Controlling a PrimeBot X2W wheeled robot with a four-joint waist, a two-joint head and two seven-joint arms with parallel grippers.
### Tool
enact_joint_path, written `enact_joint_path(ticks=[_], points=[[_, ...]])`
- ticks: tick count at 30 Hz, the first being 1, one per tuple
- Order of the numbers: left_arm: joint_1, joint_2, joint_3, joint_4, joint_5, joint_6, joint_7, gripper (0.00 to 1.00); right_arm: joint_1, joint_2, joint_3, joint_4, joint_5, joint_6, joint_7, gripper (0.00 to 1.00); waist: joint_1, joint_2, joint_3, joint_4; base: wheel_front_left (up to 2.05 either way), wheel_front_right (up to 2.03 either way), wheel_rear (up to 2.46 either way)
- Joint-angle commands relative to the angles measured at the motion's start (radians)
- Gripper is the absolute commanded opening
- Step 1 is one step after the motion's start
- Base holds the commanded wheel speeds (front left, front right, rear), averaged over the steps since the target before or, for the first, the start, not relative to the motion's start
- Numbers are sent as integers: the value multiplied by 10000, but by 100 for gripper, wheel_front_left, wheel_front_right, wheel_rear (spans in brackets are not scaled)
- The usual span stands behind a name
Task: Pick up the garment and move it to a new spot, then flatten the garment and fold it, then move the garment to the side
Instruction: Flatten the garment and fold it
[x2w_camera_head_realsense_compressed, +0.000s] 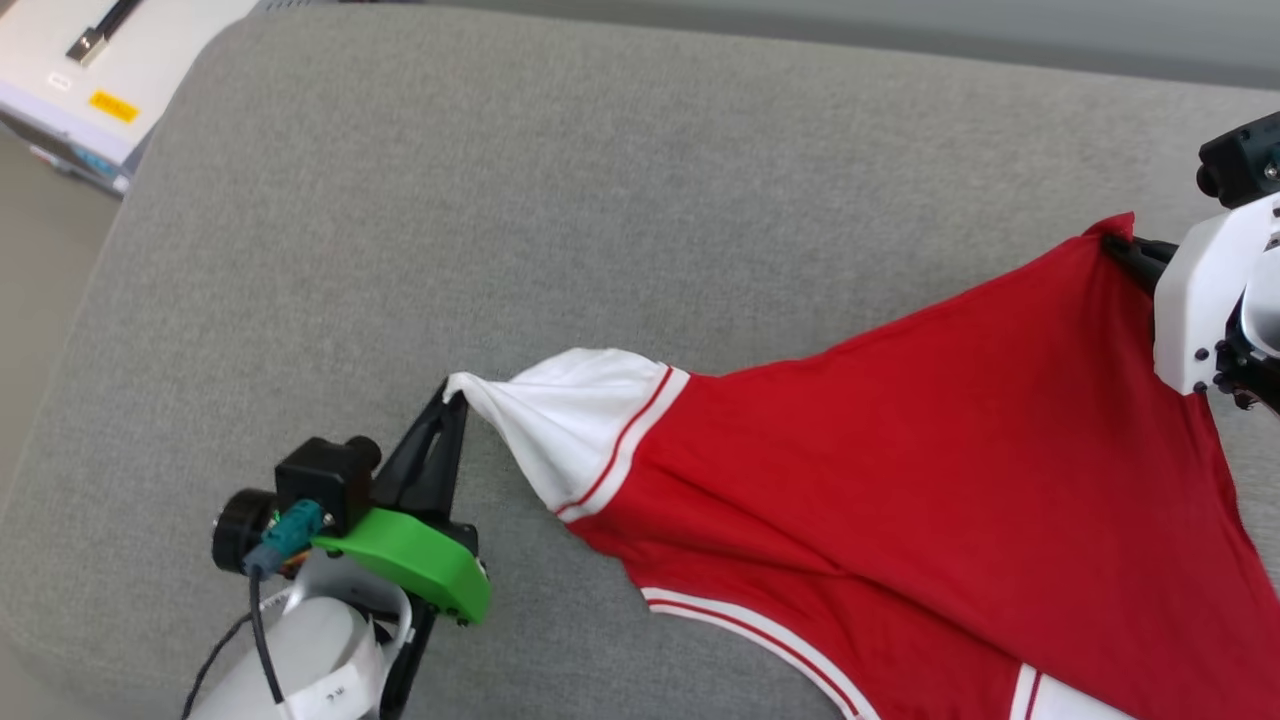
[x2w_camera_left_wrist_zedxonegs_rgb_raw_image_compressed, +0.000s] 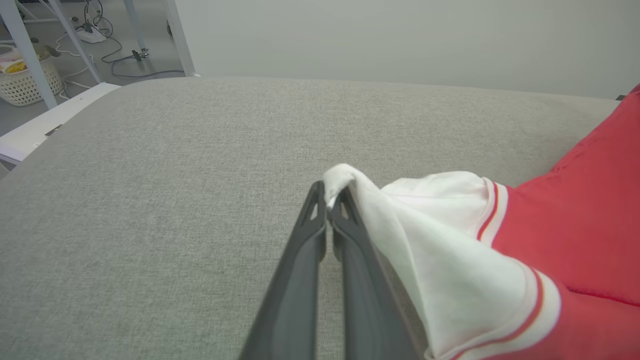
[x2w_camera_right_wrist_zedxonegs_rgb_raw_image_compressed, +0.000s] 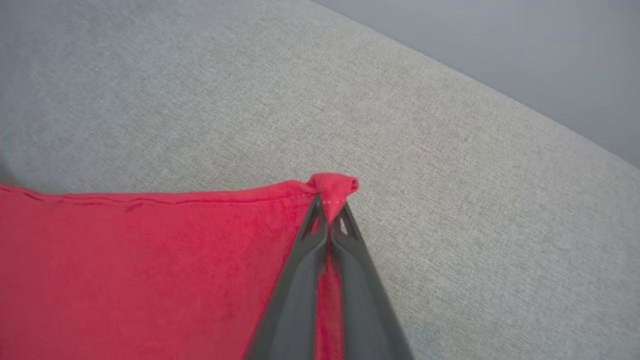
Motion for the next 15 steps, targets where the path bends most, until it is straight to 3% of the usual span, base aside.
enact_joint_path(ticks=[1,9,15], points=[[-225,142,159,-61,49,-23,-39,0,200,-17,-15,-129,132,-7,-283,0,0,0,-879,-597,0,0,0],[-1272,854,620,-978,260,115,468,0,442,-126,-379,-934,206,-7,-1274,0,0,0,-1441,-1208,0,0,0],[-2948,1249,819,-1313,438,-235,1112,0,22,-27,-1084,-1475,-73,-7,-1411,0,0,0,-1058,-1527,0,0,0]])
